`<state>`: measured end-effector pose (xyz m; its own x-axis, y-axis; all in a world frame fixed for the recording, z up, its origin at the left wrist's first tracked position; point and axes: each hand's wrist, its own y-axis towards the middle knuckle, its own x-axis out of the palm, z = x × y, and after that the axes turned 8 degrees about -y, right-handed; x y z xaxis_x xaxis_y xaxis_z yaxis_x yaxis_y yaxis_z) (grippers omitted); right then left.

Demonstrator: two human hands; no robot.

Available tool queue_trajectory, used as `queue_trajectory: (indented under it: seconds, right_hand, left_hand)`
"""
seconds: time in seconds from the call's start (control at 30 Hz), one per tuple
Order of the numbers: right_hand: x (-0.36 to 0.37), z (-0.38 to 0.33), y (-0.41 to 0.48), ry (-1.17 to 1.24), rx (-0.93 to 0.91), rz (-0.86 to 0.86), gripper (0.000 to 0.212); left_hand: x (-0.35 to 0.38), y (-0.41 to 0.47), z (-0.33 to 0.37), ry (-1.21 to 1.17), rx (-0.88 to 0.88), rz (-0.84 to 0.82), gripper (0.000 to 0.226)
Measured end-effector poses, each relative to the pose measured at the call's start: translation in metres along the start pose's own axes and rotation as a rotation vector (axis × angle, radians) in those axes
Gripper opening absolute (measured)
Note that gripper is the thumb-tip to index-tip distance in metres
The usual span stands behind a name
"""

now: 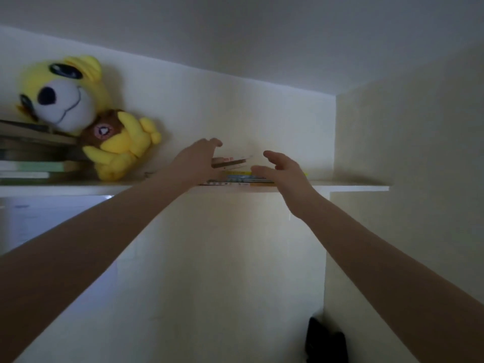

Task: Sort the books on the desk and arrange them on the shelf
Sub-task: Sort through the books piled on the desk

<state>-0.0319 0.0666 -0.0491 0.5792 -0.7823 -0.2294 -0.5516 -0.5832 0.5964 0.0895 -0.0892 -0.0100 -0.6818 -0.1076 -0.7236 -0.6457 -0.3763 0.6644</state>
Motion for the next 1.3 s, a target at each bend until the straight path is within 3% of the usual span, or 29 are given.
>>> queue_trajectory:
  seconds: [0.13, 0.37, 0.53, 0.63, 0.7, 0.83, 0.9, 1.0, 1.07, 1.17, 1.2, 1.27, 1.3]
  right_hand:
    - [0.015, -0.002, 0.014, 0.024, 0.039, 0.002, 0.046]
    - [0.019, -0.003, 0.021, 0.243, 0.137, -0.049, 0.040]
    - [0.024, -0.020, 0.010, 0.459, 0.252, -0.132, 0.014]
    - [0.027, -0.028, 0.014, 0.617, 0.388, -0.198, 0.065]
    - [0.028, -0.033, 0.017, 0.691, 0.443, -0.293, 0.080]
    - [0.026, -0.038, 0.020, 0.877, 0.525, -0.278, 0.074]
    - [0.025, -0.042, 0.016, 0.857, 0.580, -0.263, 0.059]
    - [0.027, -0.036, 0.004, 0.845, 0.589, -0.185, 0.045]
    - [0.028, -0.026, -0.005, 0.890, 0.532, -0.147, 0.047]
    - [0.022, -0.015, -0.018, 0.910, 0.416, -0.142, 0.047]
    - [0.016, -0.012, -0.022, 0.899, 0.377, -0.139, 0.047]
    - [0.000, -0.006, -0.028, 0.852, 0.300, -0.134, 0.047]
    - [-0.009, -0.002, -0.031, 0.816, 0.257, -0.140, 0.049]
  left_hand:
    - [-0.005, 0.012, -0.024, 0.139, -0.019, -0.075, 0.057]
    - [-0.023, 0.011, -0.029, 0.261, 0.131, -0.191, 0.042]
    - [-0.022, 0.004, -0.026, 0.505, 0.227, -0.093, 0.038]
    - [-0.027, -0.006, -0.021, 0.461, 0.267, 0.000, 0.036]
    - [-0.033, -0.012, -0.014, 0.377, 0.338, 0.034, 0.035]
    - [-0.034, -0.020, 0.002, 0.451, 0.434, 0.041, 0.044]
    - [-0.029, -0.028, -0.002, 0.438, 0.620, 0.129, 0.045]
    - [-0.025, -0.041, -0.013, 0.315, 0.757, 0.209, 0.046]
    - [-0.019, -0.052, -0.014, 0.187, 0.648, 0.171, 0.061]
    - [-0.015, -0.077, -0.004, -0.228, 0.420, 0.028, 0.084]
    - [-0.018, -0.083, -0.003, -0.431, 0.343, -0.026, 0.077]
    - [-0.025, -0.087, -0.011, -0.824, 0.133, -0.041, 0.041]
    - [-0.030, -0.086, -0.019, -0.928, 0.011, -0.031, 0.043]
